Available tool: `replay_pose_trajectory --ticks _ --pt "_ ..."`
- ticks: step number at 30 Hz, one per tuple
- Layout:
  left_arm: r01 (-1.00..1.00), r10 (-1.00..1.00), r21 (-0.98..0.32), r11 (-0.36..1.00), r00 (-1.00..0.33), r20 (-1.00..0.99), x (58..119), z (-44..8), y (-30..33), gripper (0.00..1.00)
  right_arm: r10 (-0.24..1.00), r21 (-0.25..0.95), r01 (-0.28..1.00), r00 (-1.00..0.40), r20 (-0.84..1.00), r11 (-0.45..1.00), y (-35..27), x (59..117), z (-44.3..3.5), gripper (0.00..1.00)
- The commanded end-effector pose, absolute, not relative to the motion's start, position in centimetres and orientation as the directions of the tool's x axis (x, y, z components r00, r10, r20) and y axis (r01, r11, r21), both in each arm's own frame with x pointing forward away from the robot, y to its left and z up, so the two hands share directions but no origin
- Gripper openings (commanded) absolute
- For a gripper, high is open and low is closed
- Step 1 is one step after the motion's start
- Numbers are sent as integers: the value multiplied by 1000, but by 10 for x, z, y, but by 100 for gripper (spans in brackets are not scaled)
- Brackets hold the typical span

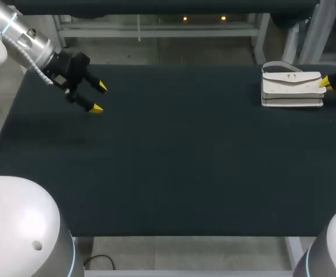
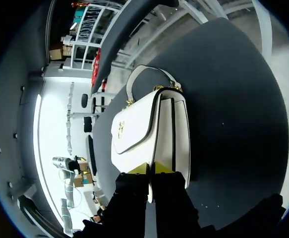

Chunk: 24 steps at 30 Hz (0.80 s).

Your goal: Pick up the bag, open it, inspect its contents, close it, and place it on the opposite side

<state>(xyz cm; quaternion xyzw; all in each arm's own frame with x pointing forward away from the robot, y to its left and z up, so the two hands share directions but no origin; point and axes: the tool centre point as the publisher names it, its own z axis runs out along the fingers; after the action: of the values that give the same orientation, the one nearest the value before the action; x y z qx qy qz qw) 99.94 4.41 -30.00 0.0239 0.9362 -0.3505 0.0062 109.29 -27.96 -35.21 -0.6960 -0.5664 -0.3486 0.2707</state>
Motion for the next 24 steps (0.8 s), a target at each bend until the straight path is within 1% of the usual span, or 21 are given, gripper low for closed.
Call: replay_pose_trajectory --ticks 1,19,24 --pt "50 40 -658 752 -999 -30 1000 -301 44 100 589 -79 992 119 800 -94 -270 1092 -348 0" --pt "50 40 -658 752 -999 -30 1000 -301 44 100 589 -79 992 119 800 -94 -270 1092 -348 0" --pt "50 40 -658 752 -999 -30 1000 -301 44 100 542 -31 999 40 840 -25 -219 1083 -354 0"
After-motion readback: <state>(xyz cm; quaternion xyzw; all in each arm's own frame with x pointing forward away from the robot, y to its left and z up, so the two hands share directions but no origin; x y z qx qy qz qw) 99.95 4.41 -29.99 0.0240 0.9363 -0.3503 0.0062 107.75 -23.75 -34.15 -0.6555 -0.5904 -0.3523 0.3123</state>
